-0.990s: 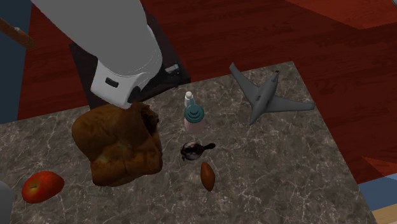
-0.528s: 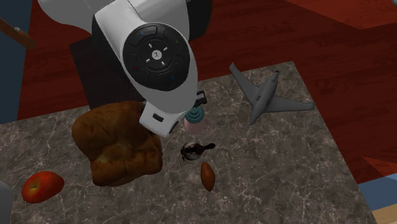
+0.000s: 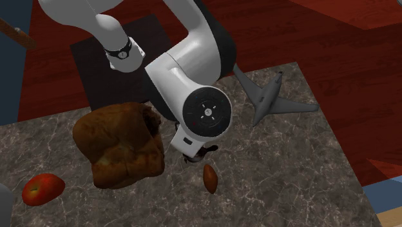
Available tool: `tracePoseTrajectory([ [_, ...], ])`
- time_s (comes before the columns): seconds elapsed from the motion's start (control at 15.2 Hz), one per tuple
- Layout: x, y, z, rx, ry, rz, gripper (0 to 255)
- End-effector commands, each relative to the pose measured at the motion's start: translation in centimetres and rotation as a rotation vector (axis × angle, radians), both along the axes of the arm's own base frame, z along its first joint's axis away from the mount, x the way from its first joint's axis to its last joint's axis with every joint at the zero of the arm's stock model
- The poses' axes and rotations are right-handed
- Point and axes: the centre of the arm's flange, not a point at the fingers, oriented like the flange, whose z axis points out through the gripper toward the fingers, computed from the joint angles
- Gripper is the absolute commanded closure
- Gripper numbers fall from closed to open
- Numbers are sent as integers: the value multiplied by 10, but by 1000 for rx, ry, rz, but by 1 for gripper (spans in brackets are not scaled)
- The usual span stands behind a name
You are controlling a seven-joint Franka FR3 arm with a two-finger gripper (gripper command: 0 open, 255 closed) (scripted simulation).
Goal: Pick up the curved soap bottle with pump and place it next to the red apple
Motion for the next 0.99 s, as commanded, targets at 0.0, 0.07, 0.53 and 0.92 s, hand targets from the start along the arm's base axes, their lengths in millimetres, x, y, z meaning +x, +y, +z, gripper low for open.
tracePoseTrajectory([
  [0.0, -2, 1, -12, 0, 0, -1, 0],
  [0.07, -4, 1, -17, 0, 0, -1, 0],
  [0.53, -7, 2, -30, 0, 0, -1, 0],
  [0.92, -7, 2, -30, 0, 0, -1, 255],
])
